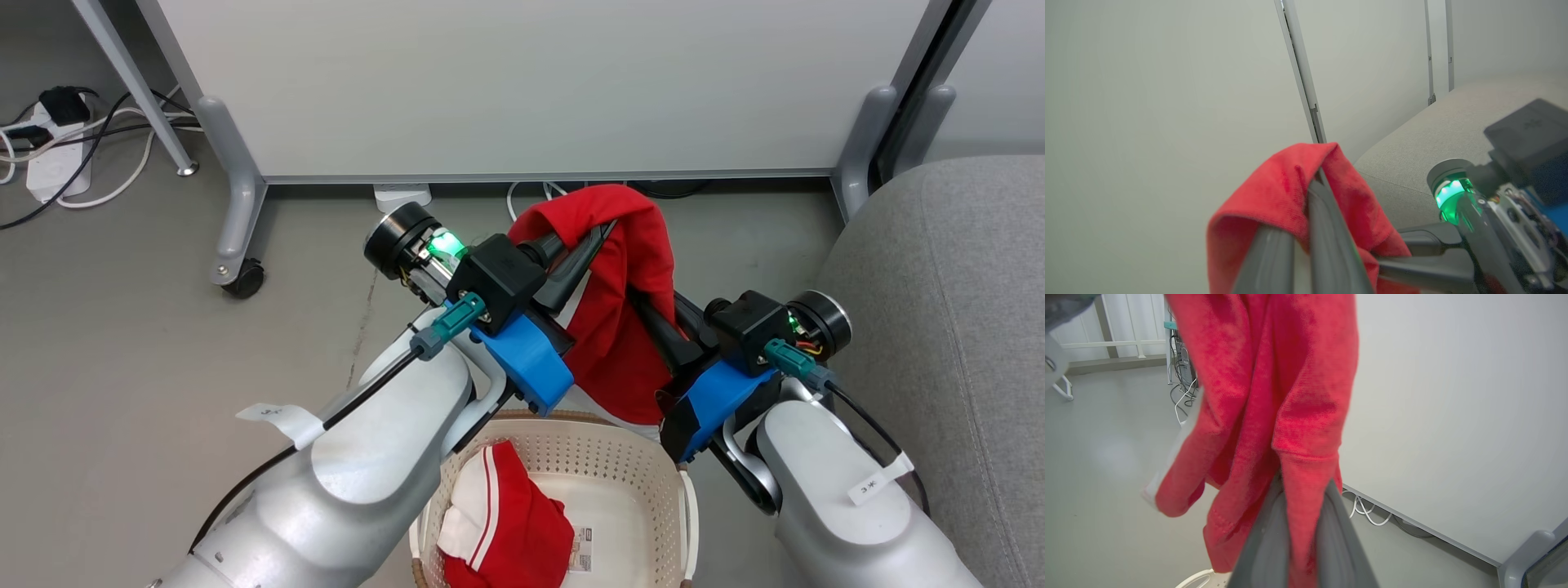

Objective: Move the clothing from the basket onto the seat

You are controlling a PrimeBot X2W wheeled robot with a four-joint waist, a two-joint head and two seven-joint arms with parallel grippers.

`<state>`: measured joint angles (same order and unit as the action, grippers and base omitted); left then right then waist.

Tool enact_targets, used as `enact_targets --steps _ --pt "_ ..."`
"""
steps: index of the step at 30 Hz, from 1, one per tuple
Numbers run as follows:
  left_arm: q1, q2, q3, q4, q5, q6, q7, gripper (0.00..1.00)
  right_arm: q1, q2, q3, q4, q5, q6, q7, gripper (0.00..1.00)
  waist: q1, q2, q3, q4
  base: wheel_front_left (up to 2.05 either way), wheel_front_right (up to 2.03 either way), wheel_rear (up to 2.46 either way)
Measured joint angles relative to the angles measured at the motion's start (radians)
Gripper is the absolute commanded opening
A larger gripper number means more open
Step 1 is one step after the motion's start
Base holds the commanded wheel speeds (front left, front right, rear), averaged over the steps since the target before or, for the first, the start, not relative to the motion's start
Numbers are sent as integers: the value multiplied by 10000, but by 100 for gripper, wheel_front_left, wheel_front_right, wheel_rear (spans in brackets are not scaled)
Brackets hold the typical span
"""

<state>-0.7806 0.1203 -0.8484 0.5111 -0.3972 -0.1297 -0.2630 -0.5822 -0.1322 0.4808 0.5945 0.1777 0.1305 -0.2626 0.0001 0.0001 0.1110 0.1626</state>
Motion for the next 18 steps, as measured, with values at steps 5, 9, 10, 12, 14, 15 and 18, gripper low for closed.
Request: enact_targets --steps 5,9,10,12,14,15,18 --pt "5 10 2 31 -4 0 0 0 3 -17 -19 -23 13 0 -2 0 0 0 -28 -19 0 0 0" --pt "8 17 2 42 -4 0 0 0 7 -19 -52 -46 31 0 0 0 0 0 -39 -31 0 0 0" --pt "10 17 2 46 -6 0 0 0 9 -17 -61 -56 36 0 0 0 0 -1 -44 -36 0 0 0" --pt "21 25 2 48 -4 0 0 0 12 -13 -86 -75 75 0 0 0 0 0 -43 -43 0 0 0" --pt "45 33 2 50 -4 0 0 0 16 -10 -96 -86 75 0 0 0 0 0 -36 -49 0 0 0" --pt "50 35 0 56 -6 0 0 0 18 -10 -96 -90 75 0 0 0 0 0 -34 -50 0 0 0" --pt "76 25 75 104 -81 0 0 28 23 2 -161 -136 104 0 0 0 0 -1 -28 -49 0 0 0"
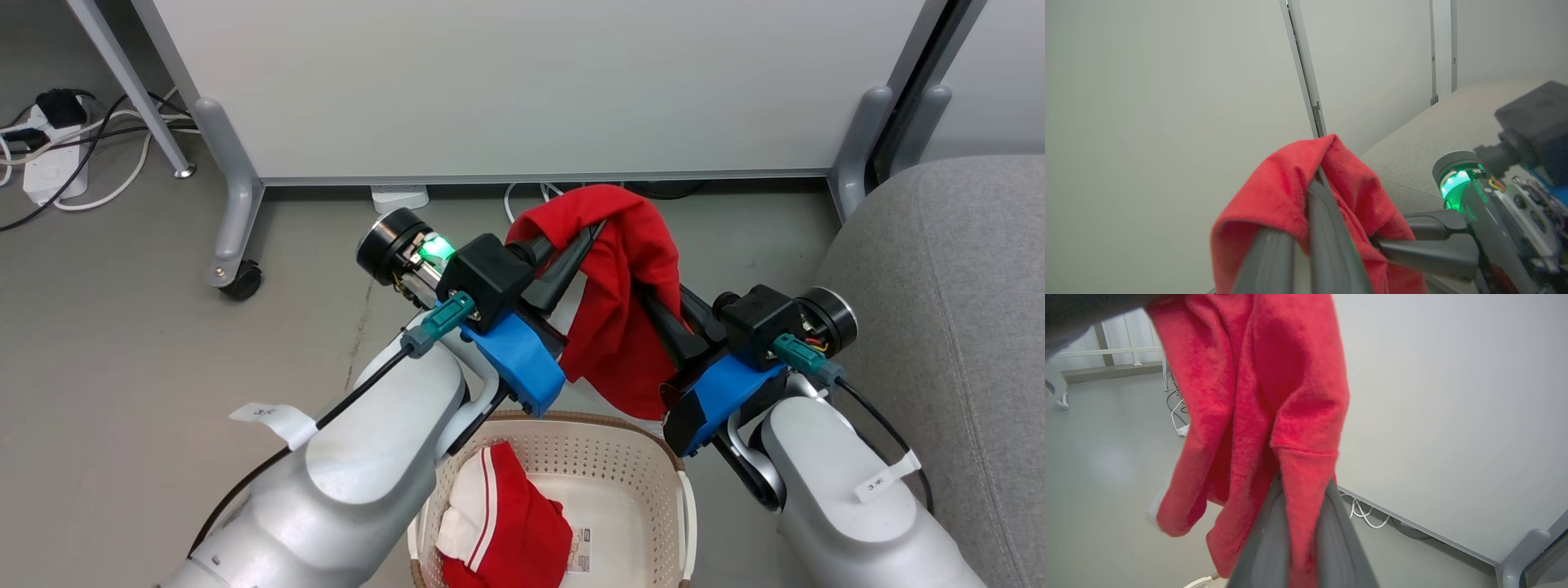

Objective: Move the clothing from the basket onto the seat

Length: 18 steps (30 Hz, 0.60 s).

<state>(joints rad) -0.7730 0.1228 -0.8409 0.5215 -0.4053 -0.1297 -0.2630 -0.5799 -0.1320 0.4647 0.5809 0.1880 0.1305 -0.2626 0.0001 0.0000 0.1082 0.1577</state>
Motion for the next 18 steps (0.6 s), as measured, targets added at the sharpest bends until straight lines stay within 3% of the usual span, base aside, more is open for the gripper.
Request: enact_targets --steps 1,18 --pt "23 -12 42 27 -73 0 0 100 0 2 -21 -17 4 0 -2 0 0 0 0 0 0 0 0" --pt "604 10 -267 199 -184 0 0 100 156 -63 -1256 -506 -13 0 0 0 0 0 95 -56 0 0 0"
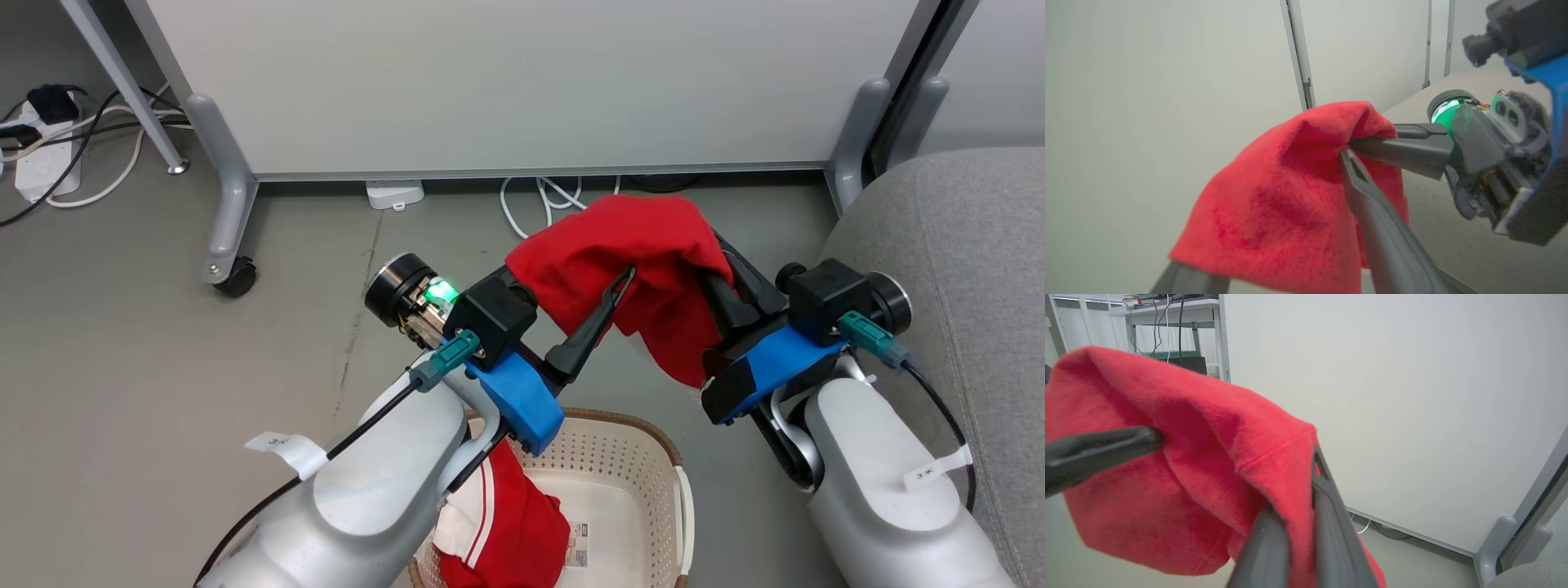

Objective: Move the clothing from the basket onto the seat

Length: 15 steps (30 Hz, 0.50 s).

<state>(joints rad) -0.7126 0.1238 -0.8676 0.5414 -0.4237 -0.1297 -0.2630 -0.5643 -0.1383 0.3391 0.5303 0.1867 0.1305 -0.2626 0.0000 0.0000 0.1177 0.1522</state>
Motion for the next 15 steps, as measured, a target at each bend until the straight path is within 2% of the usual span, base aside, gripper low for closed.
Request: enact_targets --steps 8,15 --pt "312 48 236 -203 213 2 -2 100 253 -42 -894 -251 -100 0 0 0 0 0 132 -274 0 0 0" --pt "669 240 485 -499 506 13 0 100 567 -67 -1484 -654 -201 0 -2 0 0 0 247 -899 0 0 0"
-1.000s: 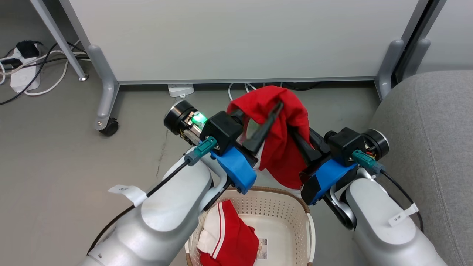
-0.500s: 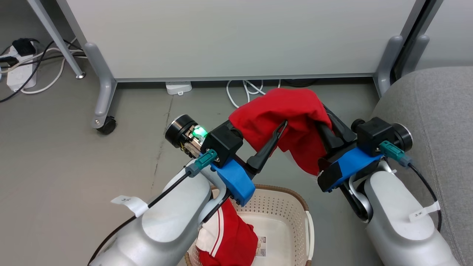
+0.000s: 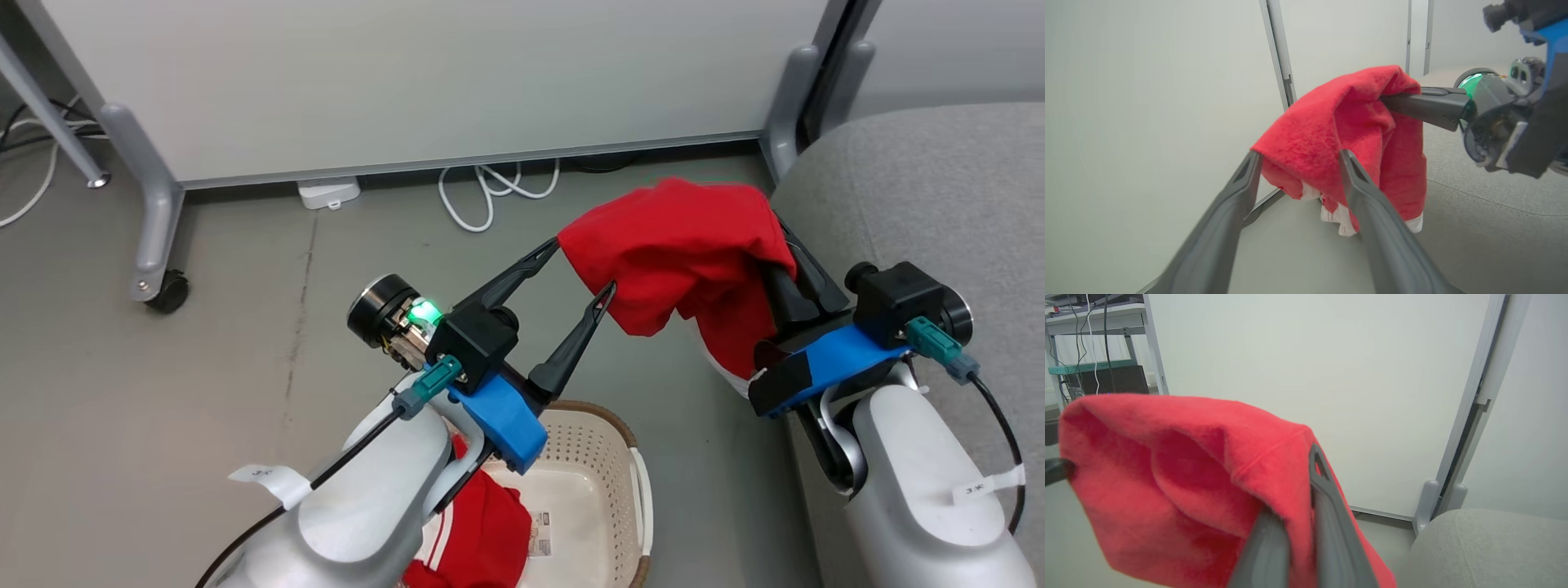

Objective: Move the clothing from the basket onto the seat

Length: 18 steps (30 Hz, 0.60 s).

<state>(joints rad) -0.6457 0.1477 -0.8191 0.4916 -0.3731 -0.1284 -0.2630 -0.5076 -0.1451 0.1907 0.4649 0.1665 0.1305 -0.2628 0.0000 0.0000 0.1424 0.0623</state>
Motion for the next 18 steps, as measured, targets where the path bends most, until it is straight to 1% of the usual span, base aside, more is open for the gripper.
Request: enact_targets --steps 8,18 --pt "310 19 228 -314 316 2 0 100 515 -15 -529 -474 -67 0 2 0 -1 0 83 -1004 0 0 0" --pt "550 17 345 -568 583 -2 0 100 1452 153 -1312 -1406 -165 0 2 0 -1 0 191 -2418 0 0 0"
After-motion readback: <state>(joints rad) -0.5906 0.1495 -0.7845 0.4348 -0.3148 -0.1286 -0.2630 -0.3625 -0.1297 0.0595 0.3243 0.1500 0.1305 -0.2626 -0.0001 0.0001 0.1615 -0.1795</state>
